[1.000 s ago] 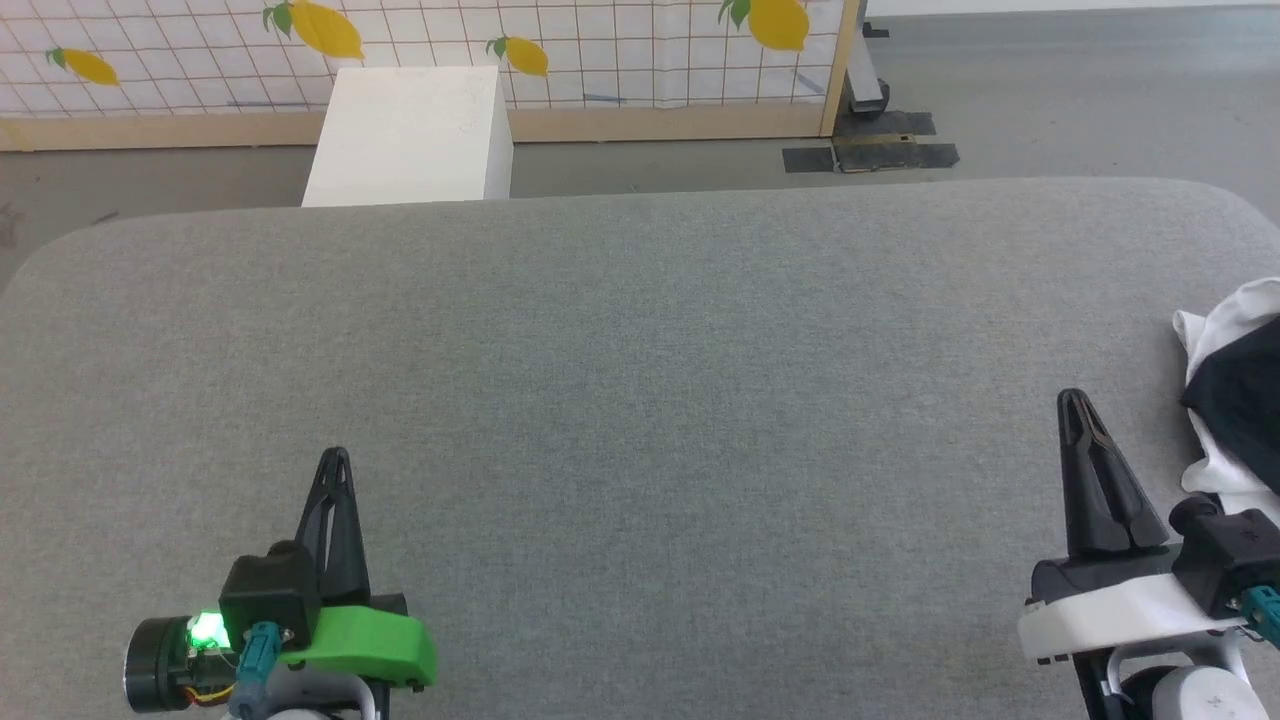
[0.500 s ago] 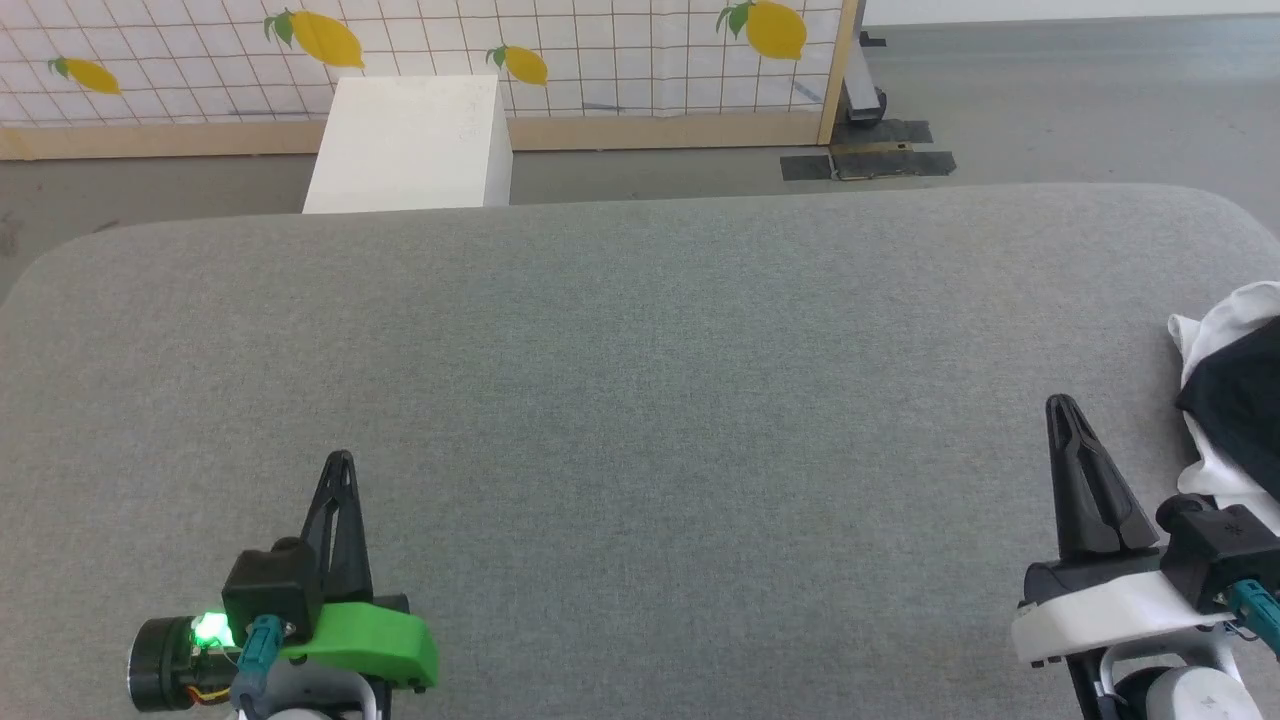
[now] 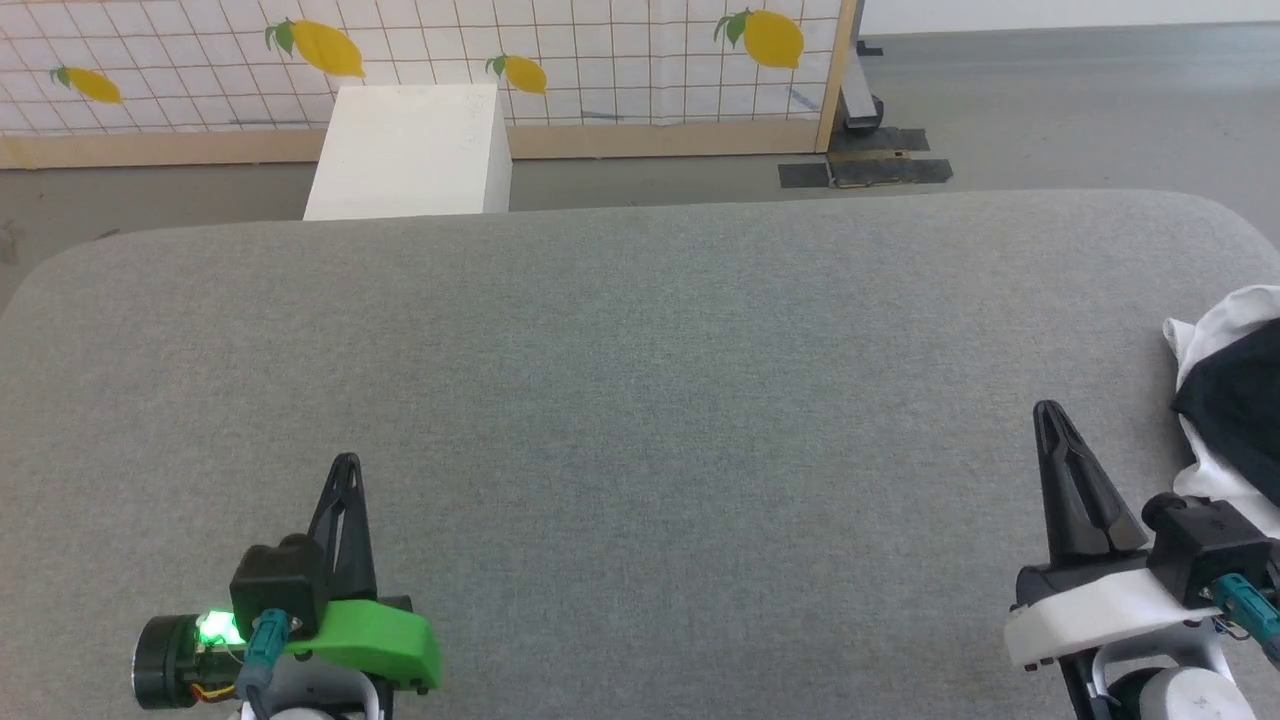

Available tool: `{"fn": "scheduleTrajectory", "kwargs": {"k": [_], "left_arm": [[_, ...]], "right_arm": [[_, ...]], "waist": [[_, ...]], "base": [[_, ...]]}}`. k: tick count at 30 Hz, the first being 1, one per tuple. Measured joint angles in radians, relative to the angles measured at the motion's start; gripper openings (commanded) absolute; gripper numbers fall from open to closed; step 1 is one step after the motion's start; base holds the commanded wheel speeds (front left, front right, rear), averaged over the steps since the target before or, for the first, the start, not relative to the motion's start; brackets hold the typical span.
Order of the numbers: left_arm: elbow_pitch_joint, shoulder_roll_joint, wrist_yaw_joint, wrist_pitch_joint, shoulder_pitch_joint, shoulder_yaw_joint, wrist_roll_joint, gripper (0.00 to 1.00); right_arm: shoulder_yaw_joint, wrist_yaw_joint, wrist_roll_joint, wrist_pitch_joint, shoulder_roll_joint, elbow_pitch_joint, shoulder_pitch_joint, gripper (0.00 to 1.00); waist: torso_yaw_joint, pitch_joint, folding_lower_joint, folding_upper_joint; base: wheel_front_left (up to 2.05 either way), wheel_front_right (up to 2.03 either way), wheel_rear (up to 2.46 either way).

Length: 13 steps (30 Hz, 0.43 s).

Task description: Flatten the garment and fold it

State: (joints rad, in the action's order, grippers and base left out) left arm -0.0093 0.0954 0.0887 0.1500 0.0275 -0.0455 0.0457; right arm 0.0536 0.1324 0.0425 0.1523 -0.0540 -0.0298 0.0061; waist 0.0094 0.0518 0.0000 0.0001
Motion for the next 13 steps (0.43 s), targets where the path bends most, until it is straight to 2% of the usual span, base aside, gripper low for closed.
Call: {"fn": "scheduleTrajectory", "kwargs": {"k": [13], "left_arm": [[0.001, -0.005, -0.017, -0.026, -0.002, 0.006, -0.005, 0.00]], "right_arm": [[-0.011, 0.000, -0.008, -0.027, 0.000, 0.005, 0.000, 0.00]], "waist": [[-0.002, -0.009, 0.0001, 0.0000]], "base": [[0.00, 0.00, 0.00]]}}
